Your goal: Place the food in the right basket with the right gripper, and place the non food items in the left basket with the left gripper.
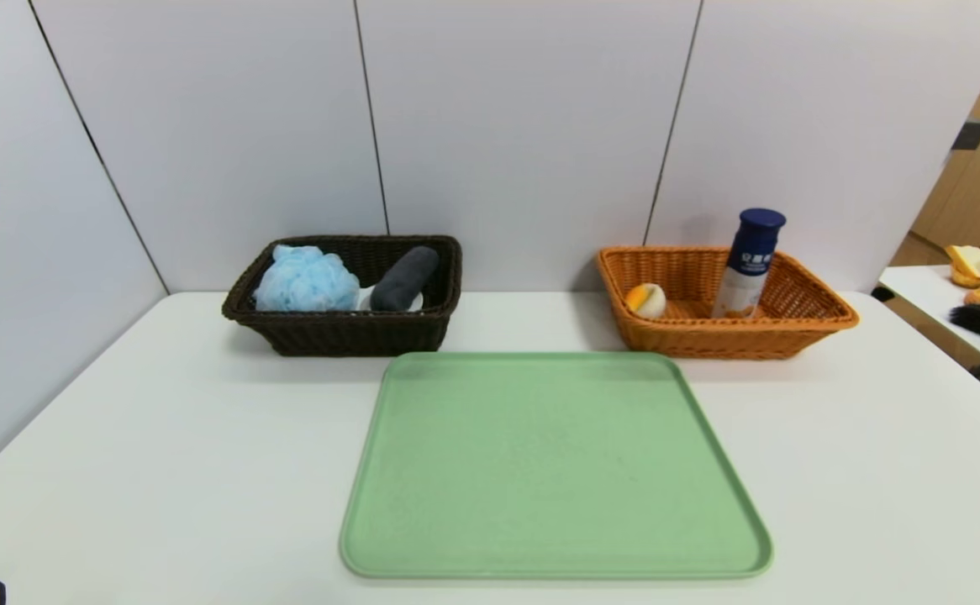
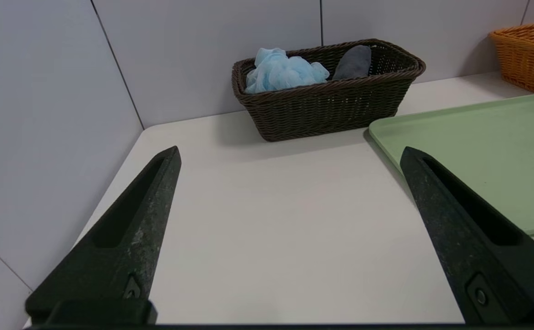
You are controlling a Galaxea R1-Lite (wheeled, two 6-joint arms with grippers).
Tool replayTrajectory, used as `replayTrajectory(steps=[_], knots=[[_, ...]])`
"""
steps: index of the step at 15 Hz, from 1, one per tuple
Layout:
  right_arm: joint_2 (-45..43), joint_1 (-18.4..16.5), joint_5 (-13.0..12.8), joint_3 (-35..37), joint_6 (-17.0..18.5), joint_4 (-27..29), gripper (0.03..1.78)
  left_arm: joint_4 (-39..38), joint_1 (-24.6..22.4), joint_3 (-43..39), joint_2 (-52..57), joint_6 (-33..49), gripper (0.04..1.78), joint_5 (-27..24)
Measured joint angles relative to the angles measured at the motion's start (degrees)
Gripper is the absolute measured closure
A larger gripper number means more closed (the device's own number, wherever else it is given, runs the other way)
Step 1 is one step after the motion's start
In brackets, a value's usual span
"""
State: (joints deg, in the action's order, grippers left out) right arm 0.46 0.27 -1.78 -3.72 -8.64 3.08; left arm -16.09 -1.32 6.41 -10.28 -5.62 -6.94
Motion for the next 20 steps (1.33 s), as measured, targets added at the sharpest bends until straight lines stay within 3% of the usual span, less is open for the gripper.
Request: replayTrajectory(steps=[9, 17, 20], knots=[[-0.5, 0.0, 0.8, 1.0, 0.4, 0.0, 0.11, 6.9, 1.5, 2.1, 1.6, 0.6, 0.13, -0.3], [-0.5, 0.0, 1.0, 1.2, -0.3, 0.0, 0.11, 7.2, 1.8, -0.1, 5.0, -1.2, 0.13, -0.4], [-0.5, 0.0, 2.4, 0.9, -0.8, -1.7, 0.11, 8.0, 1.8, 0.0, 7.3, -2.5, 0.13, -0.4]])
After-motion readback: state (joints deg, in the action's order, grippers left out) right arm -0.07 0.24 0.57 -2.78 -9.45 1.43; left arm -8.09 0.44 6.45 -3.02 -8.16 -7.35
